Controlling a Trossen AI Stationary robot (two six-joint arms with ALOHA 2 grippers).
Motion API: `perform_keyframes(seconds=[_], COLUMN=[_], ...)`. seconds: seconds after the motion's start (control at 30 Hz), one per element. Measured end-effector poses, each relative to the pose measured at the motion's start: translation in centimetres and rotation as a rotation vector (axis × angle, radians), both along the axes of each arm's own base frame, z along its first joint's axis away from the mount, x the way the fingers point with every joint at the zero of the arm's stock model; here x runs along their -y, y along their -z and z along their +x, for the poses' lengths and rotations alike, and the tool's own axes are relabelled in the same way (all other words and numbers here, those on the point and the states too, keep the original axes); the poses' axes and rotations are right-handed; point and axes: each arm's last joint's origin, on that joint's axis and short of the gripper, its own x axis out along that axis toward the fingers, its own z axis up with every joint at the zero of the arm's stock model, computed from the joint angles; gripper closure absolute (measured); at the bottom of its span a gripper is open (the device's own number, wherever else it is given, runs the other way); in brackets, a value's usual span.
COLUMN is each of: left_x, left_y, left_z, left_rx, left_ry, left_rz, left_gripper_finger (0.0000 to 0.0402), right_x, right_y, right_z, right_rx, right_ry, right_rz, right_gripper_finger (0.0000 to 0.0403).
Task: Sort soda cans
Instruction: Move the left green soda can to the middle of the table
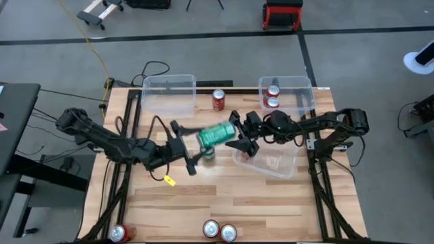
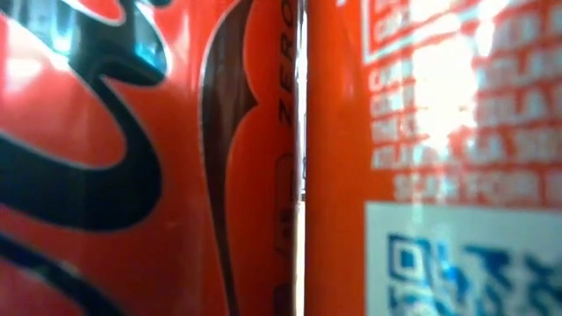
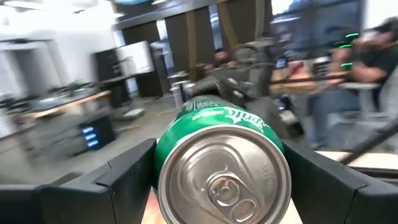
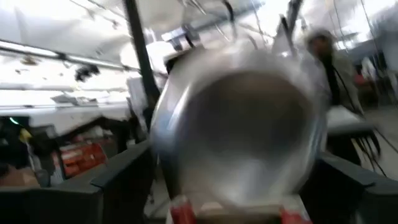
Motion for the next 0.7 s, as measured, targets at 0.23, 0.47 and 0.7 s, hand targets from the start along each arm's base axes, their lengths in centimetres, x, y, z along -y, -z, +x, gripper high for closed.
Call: perform_keyframes(seconds=[0.23, 0.47, 0.7], left_x=[-2.0, -4.6, -7.5], left_y=[-5.7, -6.3, -2.6], left_z=[-3.6, -6.8, -6.0], left_rx=[-0.112, -0.275, -0.56], left_ry=[-0.197, -0.278, -0.386], left_rz=[-0.095, -0.359, -0.531], left_gripper_finger=[0.01, 0.01, 0.01], right_x=[2.1, 2.0, 1.7], right_y=[0.9, -1.5, -3.8], right_z=[-0.2, -2.3, -5.5], right_rx=[-0.184, -0.198, -0.249], right_ry=[0.06, -0.026, 0.014], right_rz=[0.018, 0.006, -0.072], right_gripper_finger=[0.0011, 0.0017, 0.0017])
